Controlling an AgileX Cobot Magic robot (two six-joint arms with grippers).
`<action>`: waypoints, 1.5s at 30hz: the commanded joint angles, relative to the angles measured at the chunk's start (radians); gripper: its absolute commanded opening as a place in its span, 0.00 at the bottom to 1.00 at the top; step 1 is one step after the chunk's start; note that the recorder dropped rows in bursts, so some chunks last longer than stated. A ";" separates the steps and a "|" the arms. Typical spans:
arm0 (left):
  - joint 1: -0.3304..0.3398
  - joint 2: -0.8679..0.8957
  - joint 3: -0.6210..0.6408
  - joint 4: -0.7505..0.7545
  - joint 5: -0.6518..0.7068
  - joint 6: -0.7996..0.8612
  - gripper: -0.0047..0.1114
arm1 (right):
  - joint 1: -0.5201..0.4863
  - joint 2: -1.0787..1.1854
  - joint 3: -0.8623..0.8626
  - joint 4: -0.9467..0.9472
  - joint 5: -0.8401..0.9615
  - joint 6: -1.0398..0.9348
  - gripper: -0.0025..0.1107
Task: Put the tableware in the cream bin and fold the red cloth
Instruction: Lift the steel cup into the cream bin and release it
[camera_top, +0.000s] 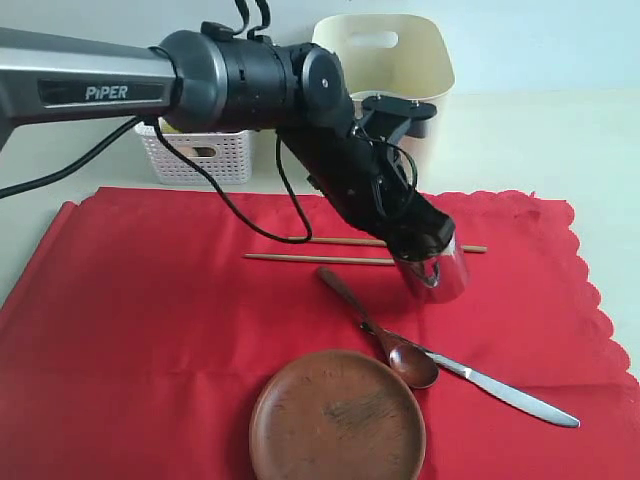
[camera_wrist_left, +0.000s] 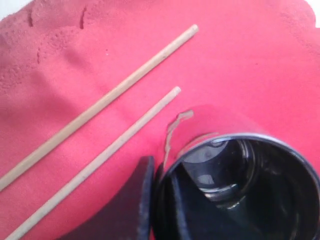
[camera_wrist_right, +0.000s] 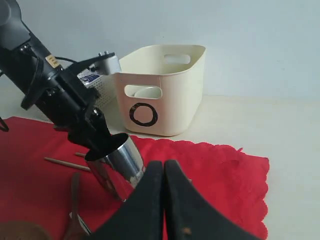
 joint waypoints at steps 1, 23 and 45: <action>0.004 -0.106 -0.005 0.003 -0.026 0.002 0.04 | 0.002 -0.004 0.005 0.001 -0.006 -0.001 0.02; 0.076 -0.158 -0.005 0.123 -0.677 0.000 0.04 | 0.002 -0.004 0.005 0.001 -0.006 -0.001 0.02; 0.142 0.015 -0.005 0.042 -0.941 -0.007 0.57 | 0.002 -0.004 0.005 0.001 -0.006 -0.001 0.02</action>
